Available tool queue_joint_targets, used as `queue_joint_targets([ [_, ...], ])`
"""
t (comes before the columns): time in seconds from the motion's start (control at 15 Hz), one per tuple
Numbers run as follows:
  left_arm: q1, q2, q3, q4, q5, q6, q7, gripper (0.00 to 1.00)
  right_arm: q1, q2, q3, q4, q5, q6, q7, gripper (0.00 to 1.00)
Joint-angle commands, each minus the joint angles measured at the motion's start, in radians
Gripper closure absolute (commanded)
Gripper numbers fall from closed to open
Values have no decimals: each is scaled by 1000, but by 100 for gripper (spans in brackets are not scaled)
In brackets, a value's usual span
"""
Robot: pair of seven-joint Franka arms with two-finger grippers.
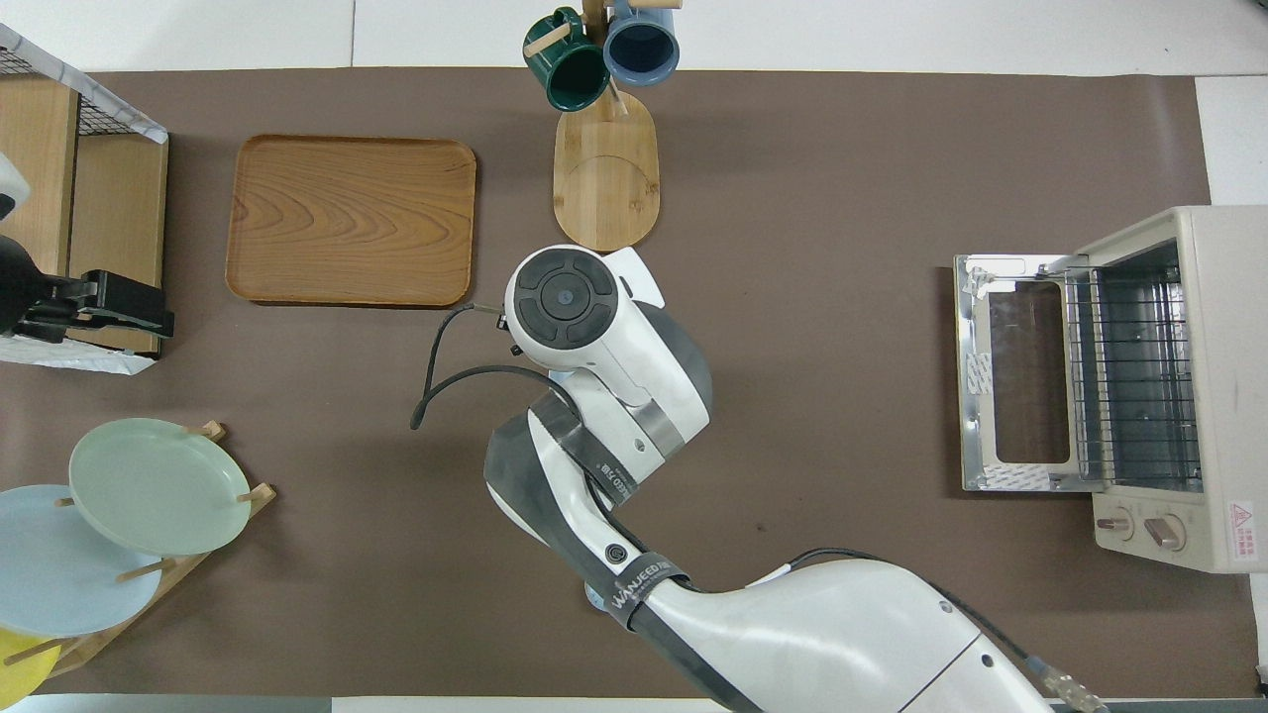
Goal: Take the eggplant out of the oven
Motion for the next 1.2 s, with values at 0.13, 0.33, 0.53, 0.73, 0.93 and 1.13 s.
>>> queue_joint_targets([
  [0.13,-10,-34,-7,-69,-9,64,-5,0,-159,-146,-2,-25,-10,-240,-224,62],
  [0.33,-68,-32,-16,-137,-48,150,-25,0,-252,-241,-2,-195,-181,-330,-361,98],
  [0.53,-200,3,-16,-194,-62,286,-163,0,-358,-316,0,-393,-194,-273,-444,100],
  [0.73,-323,86,-16,-195,-70,386,-287,0,-418,-375,-3,-595,-205,-110,-469,100],
  [0.93,-470,175,-16,-203,-73,509,-392,0,-498,-385,-2,-692,-251,12,-603,100],
  [1.13,-578,222,-16,-273,-122,714,-417,0,-556,-384,-2,-704,-252,47,-709,100],
])
